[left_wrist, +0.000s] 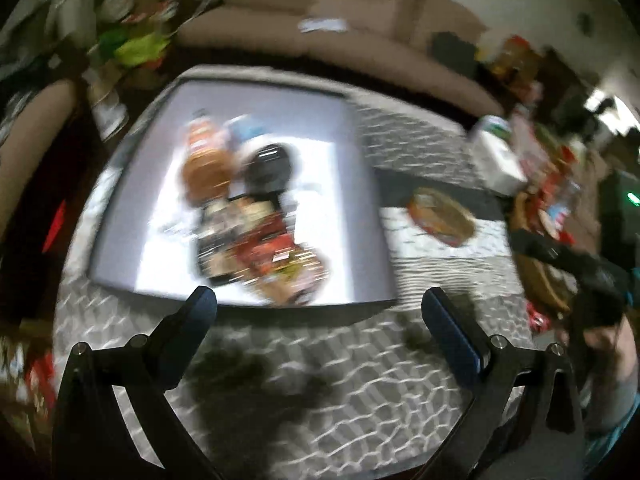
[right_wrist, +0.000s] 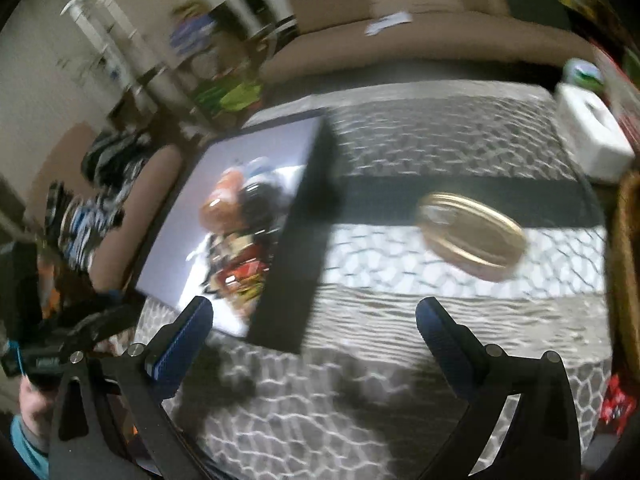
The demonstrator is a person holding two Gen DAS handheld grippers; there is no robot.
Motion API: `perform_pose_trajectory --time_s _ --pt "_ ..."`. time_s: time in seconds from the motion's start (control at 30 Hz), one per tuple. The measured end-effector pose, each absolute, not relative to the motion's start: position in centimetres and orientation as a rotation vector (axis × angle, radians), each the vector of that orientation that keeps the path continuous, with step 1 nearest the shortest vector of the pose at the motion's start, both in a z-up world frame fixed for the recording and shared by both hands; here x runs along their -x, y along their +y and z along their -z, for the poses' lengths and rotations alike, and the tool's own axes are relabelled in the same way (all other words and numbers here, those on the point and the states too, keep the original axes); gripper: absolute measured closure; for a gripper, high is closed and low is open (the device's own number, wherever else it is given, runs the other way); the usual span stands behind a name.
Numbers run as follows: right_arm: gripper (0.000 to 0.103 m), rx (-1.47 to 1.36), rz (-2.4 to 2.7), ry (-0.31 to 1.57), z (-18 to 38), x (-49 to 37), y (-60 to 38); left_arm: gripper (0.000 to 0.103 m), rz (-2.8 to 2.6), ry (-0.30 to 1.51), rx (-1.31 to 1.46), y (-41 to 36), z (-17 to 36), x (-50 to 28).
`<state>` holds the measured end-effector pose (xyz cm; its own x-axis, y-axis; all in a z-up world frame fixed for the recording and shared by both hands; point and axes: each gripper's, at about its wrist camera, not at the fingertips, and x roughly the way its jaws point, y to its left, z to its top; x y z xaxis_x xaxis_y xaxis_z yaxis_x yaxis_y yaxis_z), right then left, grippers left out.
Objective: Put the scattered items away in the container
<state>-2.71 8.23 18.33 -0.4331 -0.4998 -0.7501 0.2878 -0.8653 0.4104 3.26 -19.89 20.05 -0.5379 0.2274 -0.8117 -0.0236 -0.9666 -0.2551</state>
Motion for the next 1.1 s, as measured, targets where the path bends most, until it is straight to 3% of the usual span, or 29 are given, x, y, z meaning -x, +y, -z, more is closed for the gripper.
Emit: perform_pose_trajectory --time_s 0.2,0.43,0.77,1.1 --pt "0.000 -1.338 2.348 -0.485 -16.0 4.0 16.9 0.000 -2.526 -0.089 1.337 -10.2 -18.6 -1.0" --pt "0.000 -1.355 2.351 -0.446 -12.6 6.4 20.9 0.000 -2.456 0.013 1.326 -2.4 -14.8 3.1" --pt "0.000 -1.389 2.512 -0.386 -6.4 8.2 22.7 0.000 -2.616 -0.041 1.413 -0.1 -7.8 8.6" --pt "0.000 -1.375 2.565 -0.195 -2.9 8.2 21.0 0.000 -2.648 -0.106 1.488 -0.9 -2.9 9.4"
